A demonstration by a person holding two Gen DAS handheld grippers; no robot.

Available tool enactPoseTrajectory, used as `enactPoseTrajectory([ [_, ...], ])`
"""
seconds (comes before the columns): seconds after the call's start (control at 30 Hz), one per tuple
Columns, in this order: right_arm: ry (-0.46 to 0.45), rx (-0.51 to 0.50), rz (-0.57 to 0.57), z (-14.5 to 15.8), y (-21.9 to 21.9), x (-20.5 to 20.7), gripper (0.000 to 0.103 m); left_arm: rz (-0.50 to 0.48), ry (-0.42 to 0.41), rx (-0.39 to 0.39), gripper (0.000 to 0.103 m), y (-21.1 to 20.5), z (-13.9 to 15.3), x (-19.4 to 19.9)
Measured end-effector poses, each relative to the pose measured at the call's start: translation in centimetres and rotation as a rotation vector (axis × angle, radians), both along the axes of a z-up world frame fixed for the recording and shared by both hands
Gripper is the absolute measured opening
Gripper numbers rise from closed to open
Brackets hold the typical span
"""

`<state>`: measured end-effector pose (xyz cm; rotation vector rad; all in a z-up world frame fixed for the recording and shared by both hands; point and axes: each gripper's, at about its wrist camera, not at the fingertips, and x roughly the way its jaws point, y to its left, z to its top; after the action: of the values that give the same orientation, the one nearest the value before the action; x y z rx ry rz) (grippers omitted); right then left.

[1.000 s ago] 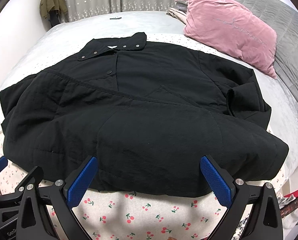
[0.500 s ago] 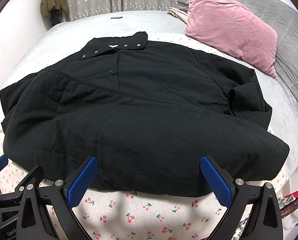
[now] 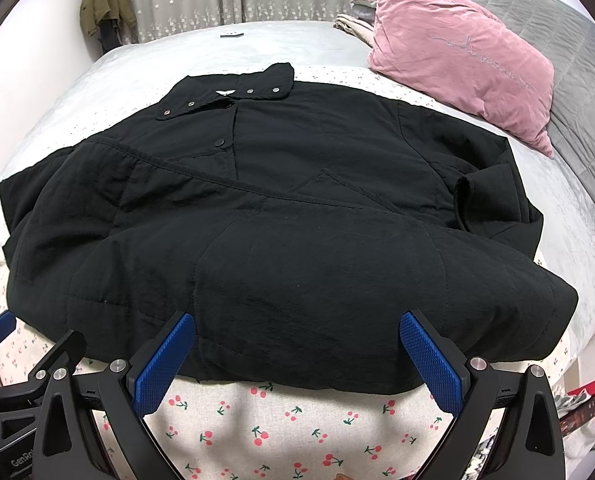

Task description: Fold large clothes

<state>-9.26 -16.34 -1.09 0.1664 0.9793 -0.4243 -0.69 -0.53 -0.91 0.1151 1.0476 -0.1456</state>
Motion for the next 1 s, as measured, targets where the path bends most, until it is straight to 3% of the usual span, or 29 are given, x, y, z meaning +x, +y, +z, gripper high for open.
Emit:
enactPoseTrajectory([
  [0.43,-0.005,0.012,0.001,0.3,-0.3,0.0,0.103,0.012,0.014,-0.043,0.103,1.2,0.1,1.0],
  [0.57,-0.06,0.08,0.026,1.5,-1.4,0.2,0.103,-0.008,0.018,-0.117,0.103,2.1,0.8,2.4],
  [0.77,-0.152,0.201,0.112,3.7,-4.7,2.3,0.103,-0.126,0.051,-0.187,0.103,2.7,1.8,5.8],
  [0.87,-0.114,0.19,0.173,4.1,-6.3,4.4,0.103,-0.192,0.008,-0.116,0.103,2.7,2.6,8.5],
  [0.93,-0.053,0.167,0.218,4.1,-7.9,7.0,0.103,-0.23,0.029,-0.086,0.103,2.8,2.8,11.0],
  [1.0,-0.012,0.182,0.263,3.8,-9.2,9.0,0.103,-0.252,0.041,-0.101,0.103,3.3,3.3,13.7],
])
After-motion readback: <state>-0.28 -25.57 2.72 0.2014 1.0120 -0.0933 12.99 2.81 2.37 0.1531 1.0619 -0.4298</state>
